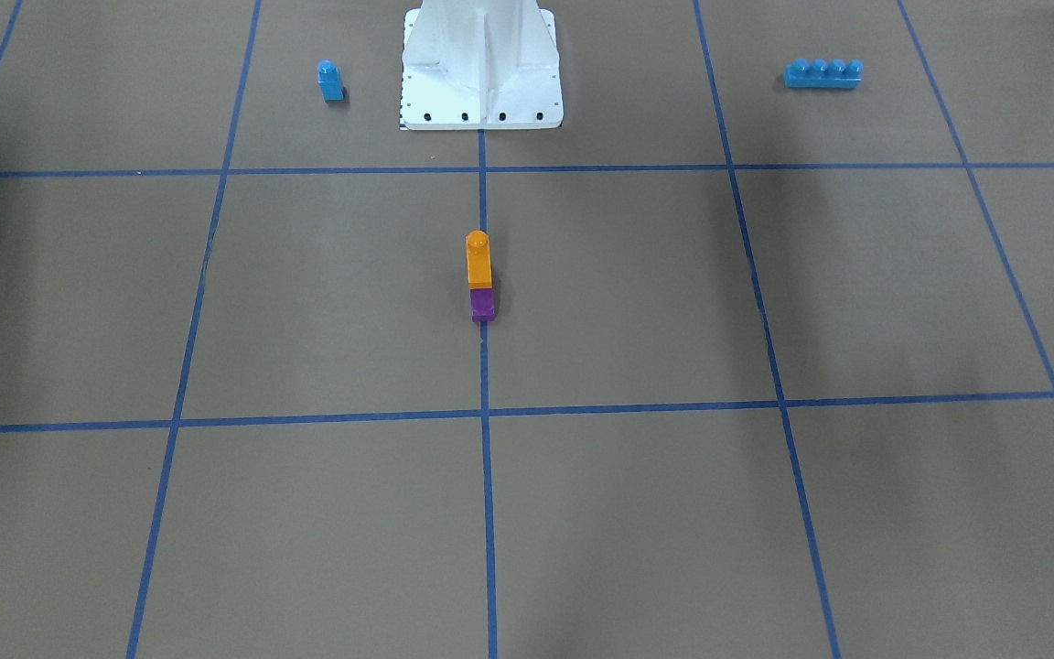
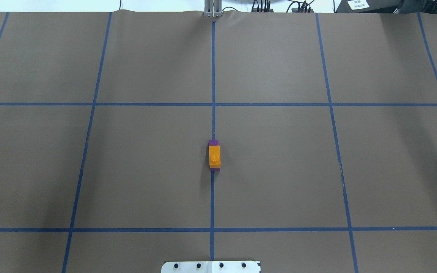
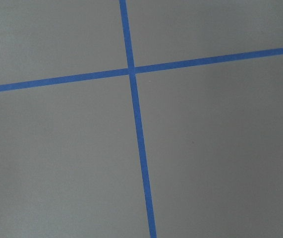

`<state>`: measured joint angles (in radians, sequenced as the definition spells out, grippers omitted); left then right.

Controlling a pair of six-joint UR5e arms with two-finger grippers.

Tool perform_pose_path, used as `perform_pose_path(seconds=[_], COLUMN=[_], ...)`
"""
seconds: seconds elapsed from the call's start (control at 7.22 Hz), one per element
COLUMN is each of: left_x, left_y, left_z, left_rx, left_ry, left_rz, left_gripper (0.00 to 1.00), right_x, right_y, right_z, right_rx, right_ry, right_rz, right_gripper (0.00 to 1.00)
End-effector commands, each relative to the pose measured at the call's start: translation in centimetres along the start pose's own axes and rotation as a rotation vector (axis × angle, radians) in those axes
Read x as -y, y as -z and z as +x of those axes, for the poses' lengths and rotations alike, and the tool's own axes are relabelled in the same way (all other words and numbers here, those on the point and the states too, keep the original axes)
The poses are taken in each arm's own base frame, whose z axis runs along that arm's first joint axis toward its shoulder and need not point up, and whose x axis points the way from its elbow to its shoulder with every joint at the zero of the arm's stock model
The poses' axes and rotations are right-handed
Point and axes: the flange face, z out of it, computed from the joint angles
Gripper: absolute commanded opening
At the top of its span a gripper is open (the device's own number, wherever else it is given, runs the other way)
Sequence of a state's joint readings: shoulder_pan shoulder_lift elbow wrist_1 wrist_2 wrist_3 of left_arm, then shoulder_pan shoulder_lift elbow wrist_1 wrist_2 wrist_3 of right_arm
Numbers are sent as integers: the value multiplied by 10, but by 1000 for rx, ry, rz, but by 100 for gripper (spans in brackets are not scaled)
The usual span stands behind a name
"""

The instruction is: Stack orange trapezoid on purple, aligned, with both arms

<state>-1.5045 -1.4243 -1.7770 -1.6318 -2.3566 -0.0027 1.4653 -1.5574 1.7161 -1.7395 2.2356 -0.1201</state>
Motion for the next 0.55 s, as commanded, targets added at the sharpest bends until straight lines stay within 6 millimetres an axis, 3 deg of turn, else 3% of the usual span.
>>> perform_pose_path(seconds=[0.0, 0.42], left_x=[-1, 2], left_y=[2, 4], left_z=[-1, 1], left_rx=[11, 31], left_ry=[-2, -12], left_rz=[5, 12], left_gripper=[100, 100], right_x=[-2, -17], right_y=[-2, 2], right_z=[2, 21], right_rx=[1, -3], right_ry=[-6, -53], right_rz=[-3, 5], right_gripper=[100, 100])
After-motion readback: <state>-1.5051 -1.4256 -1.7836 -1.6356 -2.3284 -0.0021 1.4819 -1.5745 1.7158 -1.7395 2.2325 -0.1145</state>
